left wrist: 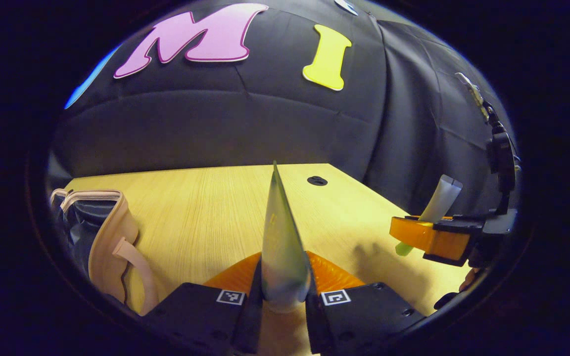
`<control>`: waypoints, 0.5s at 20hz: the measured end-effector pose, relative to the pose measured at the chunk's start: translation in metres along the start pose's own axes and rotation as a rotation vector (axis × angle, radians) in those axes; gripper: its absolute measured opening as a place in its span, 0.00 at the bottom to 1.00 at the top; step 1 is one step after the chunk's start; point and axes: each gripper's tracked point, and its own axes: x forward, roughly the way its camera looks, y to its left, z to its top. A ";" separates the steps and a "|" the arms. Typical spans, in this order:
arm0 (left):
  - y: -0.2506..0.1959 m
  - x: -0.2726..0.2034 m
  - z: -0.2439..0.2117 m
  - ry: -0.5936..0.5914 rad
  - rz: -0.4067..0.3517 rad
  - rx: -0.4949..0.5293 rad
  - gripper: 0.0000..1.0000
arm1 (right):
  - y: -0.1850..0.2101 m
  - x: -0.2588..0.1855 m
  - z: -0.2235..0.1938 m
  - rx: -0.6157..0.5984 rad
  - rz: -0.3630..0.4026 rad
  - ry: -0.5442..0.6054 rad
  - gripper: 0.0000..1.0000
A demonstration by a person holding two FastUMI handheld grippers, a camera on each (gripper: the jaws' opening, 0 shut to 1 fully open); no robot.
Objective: First open the suitcase, pack the skin care products into it, and then close the suitcase.
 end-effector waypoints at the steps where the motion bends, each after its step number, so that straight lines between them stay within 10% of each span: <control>1: 0.002 -0.009 0.007 -0.011 0.002 -0.003 0.41 | 0.004 -0.013 0.009 -0.003 0.007 -0.020 0.33; 10: 0.119 -0.172 0.077 -0.024 0.155 -0.037 0.41 | 0.077 -0.139 0.048 -0.109 0.151 -0.059 0.32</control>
